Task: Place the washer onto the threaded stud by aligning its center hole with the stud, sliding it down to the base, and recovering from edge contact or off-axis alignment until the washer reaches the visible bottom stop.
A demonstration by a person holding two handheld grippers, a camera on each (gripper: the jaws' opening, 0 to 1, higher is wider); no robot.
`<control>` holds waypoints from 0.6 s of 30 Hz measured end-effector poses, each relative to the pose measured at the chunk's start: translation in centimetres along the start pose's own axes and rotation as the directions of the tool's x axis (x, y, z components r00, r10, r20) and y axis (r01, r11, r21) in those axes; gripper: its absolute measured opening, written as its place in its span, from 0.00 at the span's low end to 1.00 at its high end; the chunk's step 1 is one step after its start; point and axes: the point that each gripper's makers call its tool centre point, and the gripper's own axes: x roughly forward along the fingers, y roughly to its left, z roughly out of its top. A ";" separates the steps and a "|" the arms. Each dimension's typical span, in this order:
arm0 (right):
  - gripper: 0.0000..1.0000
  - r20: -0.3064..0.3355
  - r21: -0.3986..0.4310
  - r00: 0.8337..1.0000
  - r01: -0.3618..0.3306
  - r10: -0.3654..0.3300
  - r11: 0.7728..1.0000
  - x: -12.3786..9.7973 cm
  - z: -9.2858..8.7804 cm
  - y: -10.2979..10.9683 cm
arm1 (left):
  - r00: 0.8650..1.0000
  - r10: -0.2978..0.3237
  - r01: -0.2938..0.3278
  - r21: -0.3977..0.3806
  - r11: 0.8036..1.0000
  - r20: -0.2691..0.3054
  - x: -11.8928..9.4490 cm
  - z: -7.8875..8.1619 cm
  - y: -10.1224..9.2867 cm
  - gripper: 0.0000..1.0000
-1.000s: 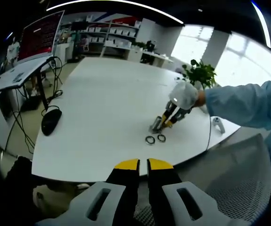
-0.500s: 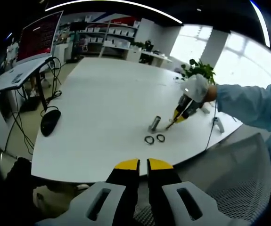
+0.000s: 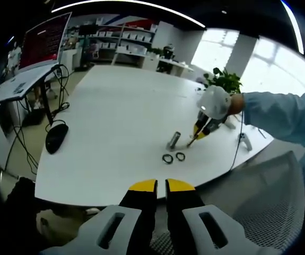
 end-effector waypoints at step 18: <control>0.09 0.072 0.065 0.997 -0.005 0.000 0.998 1.6 0.9 -0.1 | 1.000 0.000 0.000 -0.001 1.000 0.002 0.0 0.0 0.0 0.03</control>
